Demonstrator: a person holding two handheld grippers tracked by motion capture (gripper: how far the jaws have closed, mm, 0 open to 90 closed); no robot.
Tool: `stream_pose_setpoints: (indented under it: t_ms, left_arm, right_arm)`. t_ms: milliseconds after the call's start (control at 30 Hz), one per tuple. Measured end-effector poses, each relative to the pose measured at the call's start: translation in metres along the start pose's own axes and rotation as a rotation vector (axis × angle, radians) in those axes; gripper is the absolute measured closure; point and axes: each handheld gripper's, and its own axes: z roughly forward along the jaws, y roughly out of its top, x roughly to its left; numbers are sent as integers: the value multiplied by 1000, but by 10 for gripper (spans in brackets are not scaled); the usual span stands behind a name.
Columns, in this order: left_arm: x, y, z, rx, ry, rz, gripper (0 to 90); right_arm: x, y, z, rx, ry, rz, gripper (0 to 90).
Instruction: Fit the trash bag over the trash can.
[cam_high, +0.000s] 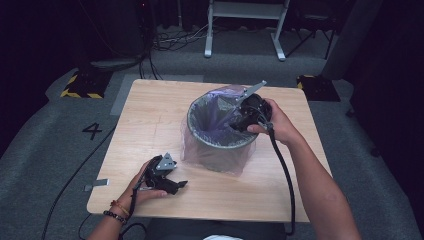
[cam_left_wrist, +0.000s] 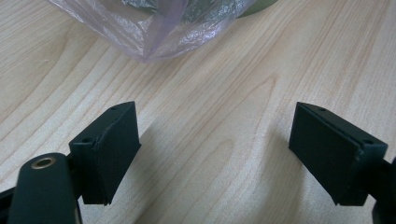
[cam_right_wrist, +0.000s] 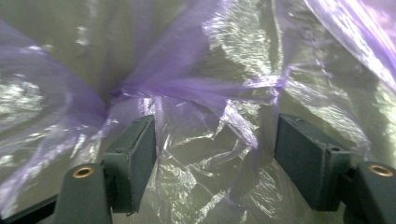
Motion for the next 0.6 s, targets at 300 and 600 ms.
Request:
stream_pose_setpoints:
  t_ms: [300, 600]
  left_arm:
    - [0, 0, 0, 0, 0, -1, 159]
    - [0, 0, 0, 0, 0, 0, 159]
  right_arm:
    - [-3, -5, -21, -154, 50, 3, 335]
    - [7, 3, -9, -149, 121, -34, 412]
